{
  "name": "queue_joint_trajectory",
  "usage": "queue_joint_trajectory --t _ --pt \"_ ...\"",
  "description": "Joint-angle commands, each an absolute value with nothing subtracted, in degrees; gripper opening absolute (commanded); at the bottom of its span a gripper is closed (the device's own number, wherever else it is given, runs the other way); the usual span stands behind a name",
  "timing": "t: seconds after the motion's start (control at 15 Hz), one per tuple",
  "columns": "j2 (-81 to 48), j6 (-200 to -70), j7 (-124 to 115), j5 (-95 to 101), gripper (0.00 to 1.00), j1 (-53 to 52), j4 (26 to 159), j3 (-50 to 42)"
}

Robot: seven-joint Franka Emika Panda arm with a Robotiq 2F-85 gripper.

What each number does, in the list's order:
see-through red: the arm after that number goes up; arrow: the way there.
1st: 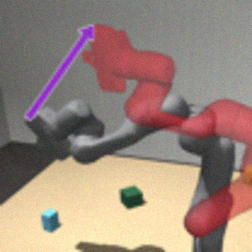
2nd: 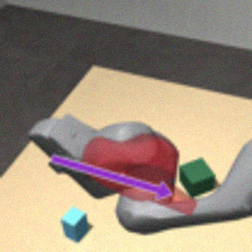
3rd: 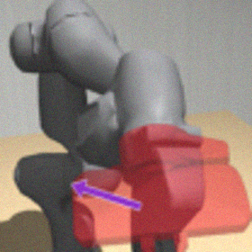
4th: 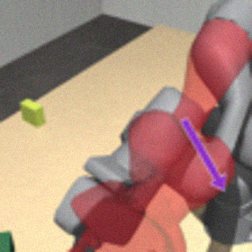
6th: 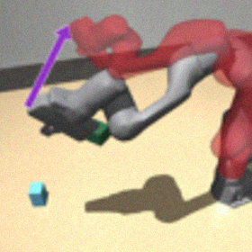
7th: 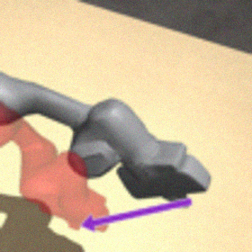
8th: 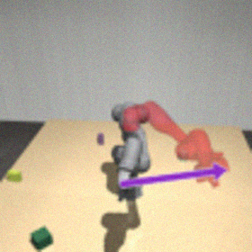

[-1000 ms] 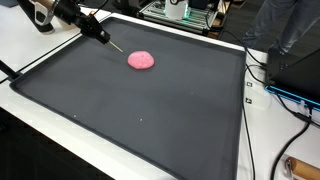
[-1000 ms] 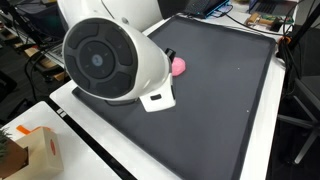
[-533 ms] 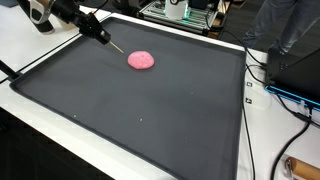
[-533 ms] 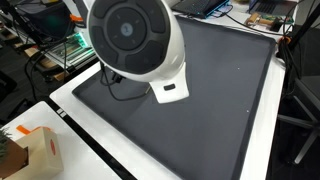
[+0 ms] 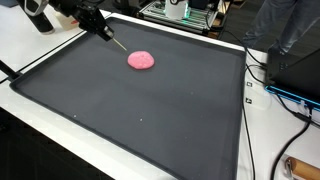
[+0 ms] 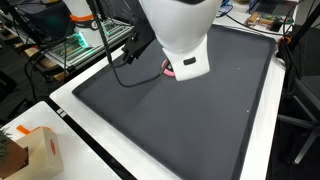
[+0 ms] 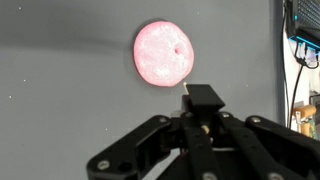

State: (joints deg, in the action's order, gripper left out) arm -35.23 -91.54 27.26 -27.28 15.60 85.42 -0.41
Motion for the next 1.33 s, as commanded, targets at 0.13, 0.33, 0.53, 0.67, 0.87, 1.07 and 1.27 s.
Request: queue_joint_trajectory --t 0.13,0.33,0.53,0.67,0.87,1.07,1.27 --pt "-31.1 -93.0 23.8 -21.3 0.03 12.1 87.5 -0.5" --pt "-29.9 -93.3 22.6 -17.8 0.03 10.0 87.6 -0.3" --pt "-28.8 -94.8 21.0 -15.1 0.03 7.7 88.5 0.1" --pt "-28.3 -96.5 19.5 -13.3 0.03 5.9 89.3 0.3" --pt "-27.6 -100.5 16.6 -9.9 0.03 3.1 91.0 0.5" --pt "-26.4 -107.1 12.9 -6.3 0.03 0.2 94.4 0.7" --pt "-25.2 -115.1 8.0 -3.5 0.03 -2.5 98.7 1.0"
